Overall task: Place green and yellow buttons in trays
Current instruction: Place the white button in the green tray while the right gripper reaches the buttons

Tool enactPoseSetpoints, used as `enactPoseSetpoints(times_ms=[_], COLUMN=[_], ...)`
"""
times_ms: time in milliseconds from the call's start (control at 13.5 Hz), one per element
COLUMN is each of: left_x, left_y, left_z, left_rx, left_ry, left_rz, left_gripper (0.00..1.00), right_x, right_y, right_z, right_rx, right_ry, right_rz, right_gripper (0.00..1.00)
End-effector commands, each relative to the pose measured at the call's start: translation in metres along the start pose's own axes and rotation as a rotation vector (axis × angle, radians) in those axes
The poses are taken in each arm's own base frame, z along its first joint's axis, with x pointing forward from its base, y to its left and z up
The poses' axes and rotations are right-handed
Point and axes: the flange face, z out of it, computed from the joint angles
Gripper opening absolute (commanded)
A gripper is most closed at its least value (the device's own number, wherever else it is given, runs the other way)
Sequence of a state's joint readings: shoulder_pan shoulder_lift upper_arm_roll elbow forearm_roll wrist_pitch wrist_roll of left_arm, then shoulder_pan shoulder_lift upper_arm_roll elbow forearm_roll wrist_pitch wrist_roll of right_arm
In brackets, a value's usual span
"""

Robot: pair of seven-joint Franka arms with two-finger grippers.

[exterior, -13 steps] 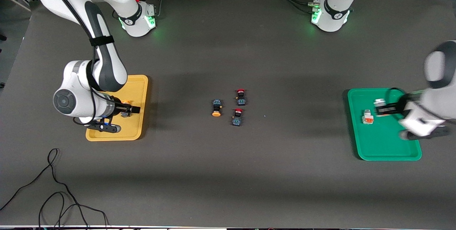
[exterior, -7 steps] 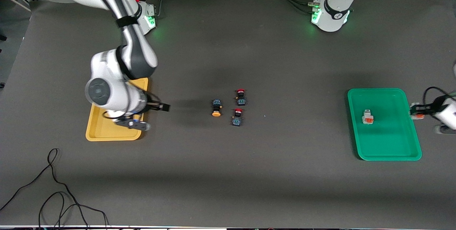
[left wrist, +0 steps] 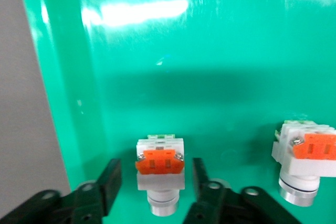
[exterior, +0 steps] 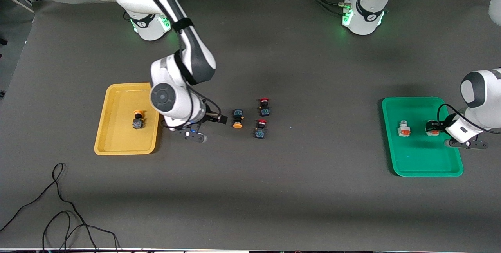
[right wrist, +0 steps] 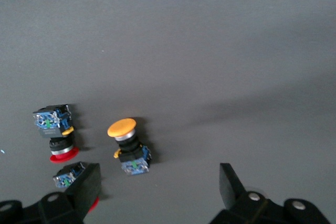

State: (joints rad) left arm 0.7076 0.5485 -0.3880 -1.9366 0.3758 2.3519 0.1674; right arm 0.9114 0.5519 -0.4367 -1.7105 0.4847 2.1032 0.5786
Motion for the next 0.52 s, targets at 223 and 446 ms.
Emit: enactPoseSetpoints(times_ms=[223,446], left_x=[0.012,0.001], left_y=[-0.039,-0.045], left_z=[-0.17,-0.273], left_rx=[0.018,-0.059], left_ry=[-0.128,-0.135], left_rz=[-0.013,-0.078], left_gripper=[1.0,1.0], right_x=[-0.027,-0.034], right_y=[-0.046,-0.051], right_z=[0.074,0.105], right_rx=[0.079,0.062], right_ry=[0.039,0.054], right_rz=[0.034,0.005], right_gripper=[1.0,1.0])
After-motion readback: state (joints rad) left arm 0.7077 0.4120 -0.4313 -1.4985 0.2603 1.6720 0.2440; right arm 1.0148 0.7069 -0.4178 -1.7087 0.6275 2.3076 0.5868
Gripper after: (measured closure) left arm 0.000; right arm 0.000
